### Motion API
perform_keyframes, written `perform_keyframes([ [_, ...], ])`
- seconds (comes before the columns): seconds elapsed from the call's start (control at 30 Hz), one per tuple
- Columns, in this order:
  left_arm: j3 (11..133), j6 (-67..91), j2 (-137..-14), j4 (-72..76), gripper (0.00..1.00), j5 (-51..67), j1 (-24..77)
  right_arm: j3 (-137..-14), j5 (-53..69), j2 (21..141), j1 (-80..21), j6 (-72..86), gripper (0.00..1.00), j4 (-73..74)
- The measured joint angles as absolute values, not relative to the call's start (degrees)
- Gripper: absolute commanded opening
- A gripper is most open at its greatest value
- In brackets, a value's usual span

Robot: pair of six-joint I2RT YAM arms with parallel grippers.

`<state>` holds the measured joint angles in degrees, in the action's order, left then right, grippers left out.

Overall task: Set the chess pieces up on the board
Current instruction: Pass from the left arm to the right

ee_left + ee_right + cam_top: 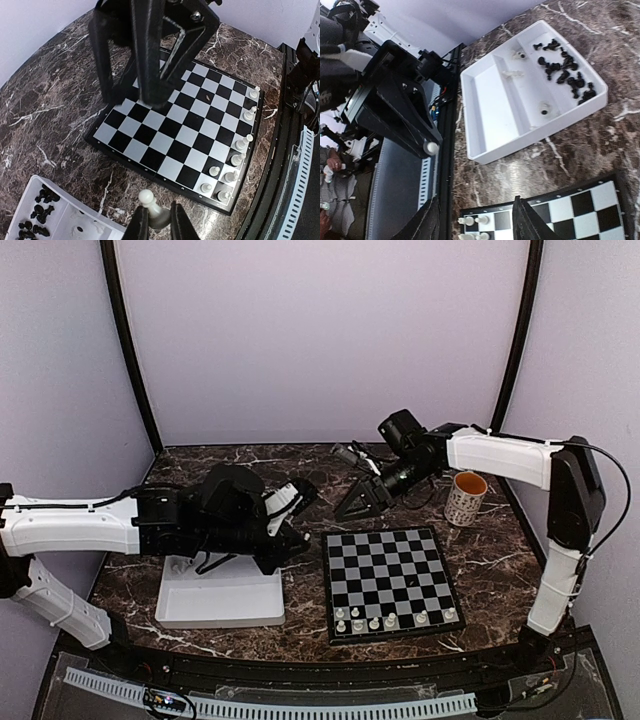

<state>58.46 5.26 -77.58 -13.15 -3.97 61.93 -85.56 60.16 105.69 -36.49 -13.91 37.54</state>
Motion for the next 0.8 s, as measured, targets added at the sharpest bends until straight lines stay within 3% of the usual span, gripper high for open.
perform_keyframes([
  [0.23,61.7,1.2,-80.6,-13.0,0.14,-7.6,65.5,-85.6,65.4,106.0,-41.7,-7.9,0.51,36.5],
  [0.8,63.8,-1.4,-82.7,-13.4,0.14,-10.2,67.1,-84.5,68.6,106.7,-42.2,-3.1,0.47,32.9],
])
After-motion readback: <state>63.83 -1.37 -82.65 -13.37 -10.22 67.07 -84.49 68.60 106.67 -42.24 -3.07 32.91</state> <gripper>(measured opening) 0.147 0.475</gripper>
